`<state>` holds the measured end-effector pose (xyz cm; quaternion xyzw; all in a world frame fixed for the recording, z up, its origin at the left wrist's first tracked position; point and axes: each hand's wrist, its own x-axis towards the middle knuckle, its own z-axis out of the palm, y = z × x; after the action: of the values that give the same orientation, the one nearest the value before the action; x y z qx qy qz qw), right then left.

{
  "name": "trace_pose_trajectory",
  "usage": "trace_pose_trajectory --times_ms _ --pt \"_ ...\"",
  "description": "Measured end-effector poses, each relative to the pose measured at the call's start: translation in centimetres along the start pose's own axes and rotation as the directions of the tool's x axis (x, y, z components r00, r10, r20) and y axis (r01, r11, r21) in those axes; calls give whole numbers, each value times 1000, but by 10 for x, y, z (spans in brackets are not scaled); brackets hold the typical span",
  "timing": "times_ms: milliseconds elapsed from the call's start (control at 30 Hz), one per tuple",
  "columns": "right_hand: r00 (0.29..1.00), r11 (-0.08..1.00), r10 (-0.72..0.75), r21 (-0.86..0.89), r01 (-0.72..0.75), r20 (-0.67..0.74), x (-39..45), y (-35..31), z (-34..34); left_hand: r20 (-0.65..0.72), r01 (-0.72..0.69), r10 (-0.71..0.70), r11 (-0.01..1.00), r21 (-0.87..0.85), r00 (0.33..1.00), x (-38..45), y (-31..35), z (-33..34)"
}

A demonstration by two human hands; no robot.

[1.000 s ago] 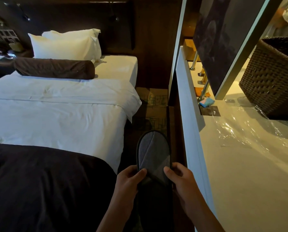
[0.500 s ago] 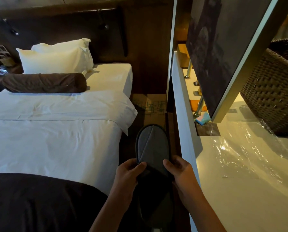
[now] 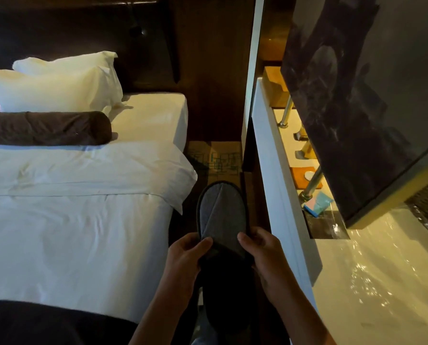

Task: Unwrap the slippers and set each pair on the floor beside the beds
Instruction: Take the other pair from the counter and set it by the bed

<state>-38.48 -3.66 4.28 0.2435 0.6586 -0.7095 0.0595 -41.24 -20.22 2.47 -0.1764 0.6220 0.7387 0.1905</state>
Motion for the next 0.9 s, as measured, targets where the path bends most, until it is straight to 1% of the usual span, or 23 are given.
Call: trace_pose_trajectory --times_ms 167,300,367,467,567,667,800,900 --pt "999 1000 12 -18 -13 -33 55 -31 35 37 -6 5 1000 9 999 61 38 -13" --pt "999 1000 12 10 -12 -40 93 -55 59 87 -17 18 1000 -4 996 103 73 -19" --pt "999 1000 3 24 -2 -53 110 -64 67 92 -14 13 1000 6 996 123 86 -22" --pt "997 1000 10 -2 -11 -73 132 -76 78 89 6 -4 1000 -18 996 148 99 -23" --pt "996 1000 20 -16 -22 -91 155 -87 83 87 24 -21 999 -35 996 171 108 -20" --pt "996 1000 30 -3 -30 -80 177 -96 82 90 39 -35 998 -42 995 194 116 -13" --pt "996 997 44 -53 -49 -76 211 -105 74 95 55 -51 998 -34 994 225 127 3" --pt "996 997 55 -50 -58 -66 239 -116 65 101 60 -56 998 -33 993 249 135 19"
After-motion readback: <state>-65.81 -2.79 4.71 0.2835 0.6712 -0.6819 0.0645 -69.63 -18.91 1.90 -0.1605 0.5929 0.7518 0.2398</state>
